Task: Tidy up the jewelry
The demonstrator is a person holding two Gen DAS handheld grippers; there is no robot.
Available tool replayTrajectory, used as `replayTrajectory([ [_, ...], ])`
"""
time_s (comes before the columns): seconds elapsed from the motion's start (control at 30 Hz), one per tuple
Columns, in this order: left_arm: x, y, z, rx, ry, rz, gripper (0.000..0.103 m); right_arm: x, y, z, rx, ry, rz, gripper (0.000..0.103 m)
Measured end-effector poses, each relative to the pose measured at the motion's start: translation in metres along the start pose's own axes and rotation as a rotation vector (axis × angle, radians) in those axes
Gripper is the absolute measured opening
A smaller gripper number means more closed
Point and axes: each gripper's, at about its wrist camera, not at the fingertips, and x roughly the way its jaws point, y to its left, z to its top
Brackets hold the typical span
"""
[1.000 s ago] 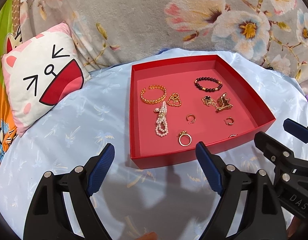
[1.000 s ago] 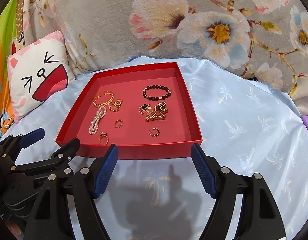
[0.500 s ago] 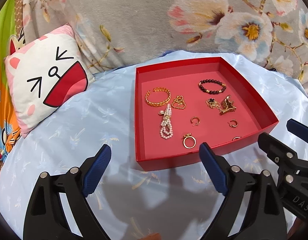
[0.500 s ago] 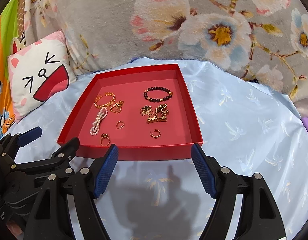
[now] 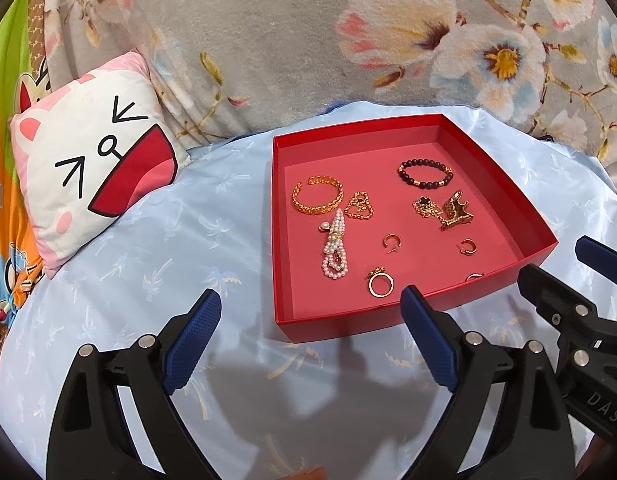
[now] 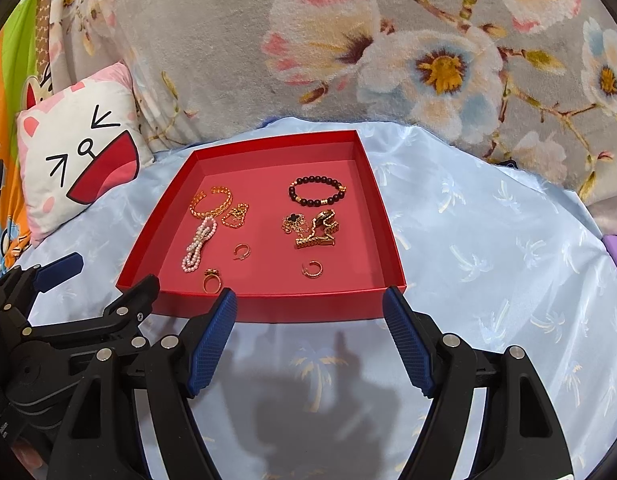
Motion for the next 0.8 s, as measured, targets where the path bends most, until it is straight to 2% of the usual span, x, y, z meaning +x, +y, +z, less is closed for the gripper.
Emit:
replayTrajectory([
  [0.8, 0.0005, 0.0019, -0.0005, 0.003, 0.002, 0.015, 0.092, -0.0001, -0.0006, -0.0001, 0.000, -0.001, 0.002, 0.074],
])
